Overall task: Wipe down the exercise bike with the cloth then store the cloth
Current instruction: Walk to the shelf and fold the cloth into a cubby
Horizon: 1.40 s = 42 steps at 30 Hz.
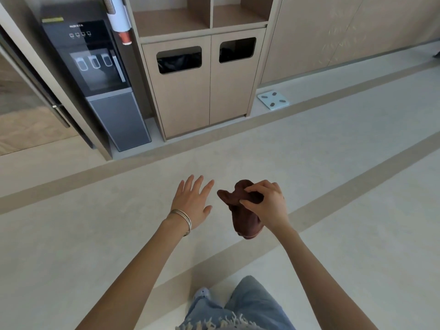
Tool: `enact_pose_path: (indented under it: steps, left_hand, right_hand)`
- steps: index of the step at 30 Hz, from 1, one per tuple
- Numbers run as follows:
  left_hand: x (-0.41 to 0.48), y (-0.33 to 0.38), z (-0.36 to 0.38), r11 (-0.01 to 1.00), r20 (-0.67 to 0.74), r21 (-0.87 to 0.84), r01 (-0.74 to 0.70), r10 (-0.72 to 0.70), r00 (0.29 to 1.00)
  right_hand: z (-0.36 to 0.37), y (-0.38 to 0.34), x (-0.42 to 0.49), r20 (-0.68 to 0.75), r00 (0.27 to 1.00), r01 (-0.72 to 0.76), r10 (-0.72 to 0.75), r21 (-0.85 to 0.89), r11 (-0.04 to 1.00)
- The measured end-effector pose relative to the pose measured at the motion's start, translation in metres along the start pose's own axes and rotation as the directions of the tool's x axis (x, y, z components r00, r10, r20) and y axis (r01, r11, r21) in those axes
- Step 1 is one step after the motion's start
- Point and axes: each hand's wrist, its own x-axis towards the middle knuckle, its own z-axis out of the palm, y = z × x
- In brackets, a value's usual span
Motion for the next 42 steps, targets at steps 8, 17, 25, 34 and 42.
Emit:
enact_pose_path:
  steps: [8, 17, 25, 34, 42]
  left_hand:
    - [0.088, -0.015, -0.003, 0.999, 0.040, -0.015, 0.051, -0.051, 0.998]
    - [0.233, 0.000, -0.055, 0.996, -0.017, -0.021, 0.091, -0.091, 0.996]
    - [0.318, 0.009, -0.072, 0.990, -0.001, -0.035, 0.137, -0.137, 0.991]
    - [0.396, -0.029, -0.077, 0.988, 0.061, -0.027, 0.155, -0.153, 0.986]
    - [0.500, -0.096, -0.102, 0.996, 0.025, -0.049, 0.079, -0.078, 0.997]
  right_hand:
    - [0.007, 0.033, 0.100, 0.061, 0.998, 0.013, -0.011, -0.031, 0.999]
    - [-0.019, 0.066, 0.257, 0.042, 0.994, 0.100, -0.099, -0.018, 0.995]
    - [-0.029, 0.098, 0.348, 0.077, 0.988, 0.133, -0.130, -0.027, 0.991]
    - [0.001, 0.105, 0.432, 0.138, 0.985, 0.103, -0.102, -0.001, 0.995]
    - [0.024, 0.077, 0.542, 0.085, 0.993, 0.086, -0.087, 0.012, 0.996]
